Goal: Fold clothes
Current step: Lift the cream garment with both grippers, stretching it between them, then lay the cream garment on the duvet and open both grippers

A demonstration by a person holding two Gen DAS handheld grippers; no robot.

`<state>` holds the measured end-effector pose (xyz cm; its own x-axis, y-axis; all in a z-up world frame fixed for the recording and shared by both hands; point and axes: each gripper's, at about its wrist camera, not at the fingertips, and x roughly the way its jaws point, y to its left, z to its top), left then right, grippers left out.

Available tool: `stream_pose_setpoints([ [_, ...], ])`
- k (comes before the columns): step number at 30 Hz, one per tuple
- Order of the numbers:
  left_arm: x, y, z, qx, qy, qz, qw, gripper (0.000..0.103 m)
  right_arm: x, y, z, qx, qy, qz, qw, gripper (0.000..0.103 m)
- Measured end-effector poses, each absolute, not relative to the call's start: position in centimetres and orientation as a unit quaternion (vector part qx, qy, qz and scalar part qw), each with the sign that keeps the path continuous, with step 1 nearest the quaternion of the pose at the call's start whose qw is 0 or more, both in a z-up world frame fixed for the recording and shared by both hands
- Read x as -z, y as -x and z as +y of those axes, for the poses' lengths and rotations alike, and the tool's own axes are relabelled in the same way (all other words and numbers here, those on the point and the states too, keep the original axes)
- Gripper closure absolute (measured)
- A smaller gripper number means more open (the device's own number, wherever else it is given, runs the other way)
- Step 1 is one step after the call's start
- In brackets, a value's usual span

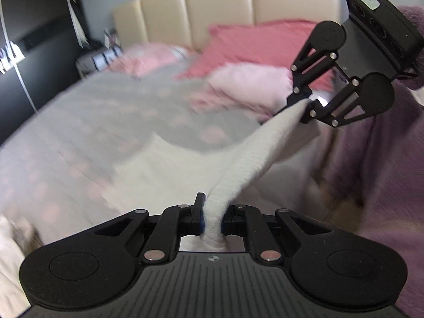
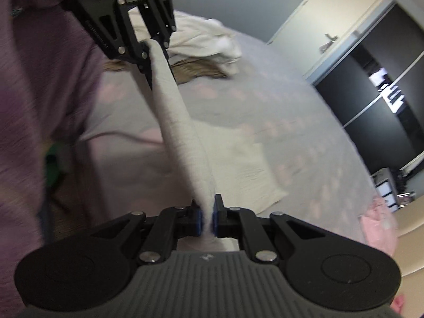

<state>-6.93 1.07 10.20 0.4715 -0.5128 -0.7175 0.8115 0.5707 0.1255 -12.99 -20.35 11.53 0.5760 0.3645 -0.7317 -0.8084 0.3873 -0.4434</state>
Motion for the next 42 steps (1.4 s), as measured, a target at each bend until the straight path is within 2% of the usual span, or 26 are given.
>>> stream_pose_setpoints([
  [6, -7.7, 11.0, 1.3, 0.439, -0.231, 0.397, 0.772, 0.095, -9.8, 17.4, -20.0, -0.408, 0.372, 0.314, 0.772, 0.094],
  [15, -8.0, 9.9, 1.8, 0.428, -0.227, 0.407, 0.774, 0.095, -9.4, 16.8, -19.4, -0.39, 0.367, 0.297, 0.79, 0.094],
  [22, -10.8, 4.5, 1.9, 0.389, -0.218, 0.378, 0.811, 0.095, -11.6, 10.8, -19.0, -0.359, 0.371, 0.259, 0.816, 0.094],
  [28, -11.5, -2.5, 1.6, 0.356, -0.188, 0.372, 0.836, 0.095, -11.5, 3.6, -18.6, -0.328, 0.343, 0.258, 0.842, 0.094],
  [34, -9.3, -9.7, 1.6, 0.337, -0.158, 0.396, 0.839, 0.095, -8.8, -4.4, -17.6, -0.318, 0.323, 0.291, 0.843, 0.094],
  [42, -3.4, -16.8, 1.1, 0.305, -0.149, 0.452, 0.825, 0.095, -2.9, -12.8, -16.0, -0.313, 0.291, 0.35, 0.833, 0.093],
])
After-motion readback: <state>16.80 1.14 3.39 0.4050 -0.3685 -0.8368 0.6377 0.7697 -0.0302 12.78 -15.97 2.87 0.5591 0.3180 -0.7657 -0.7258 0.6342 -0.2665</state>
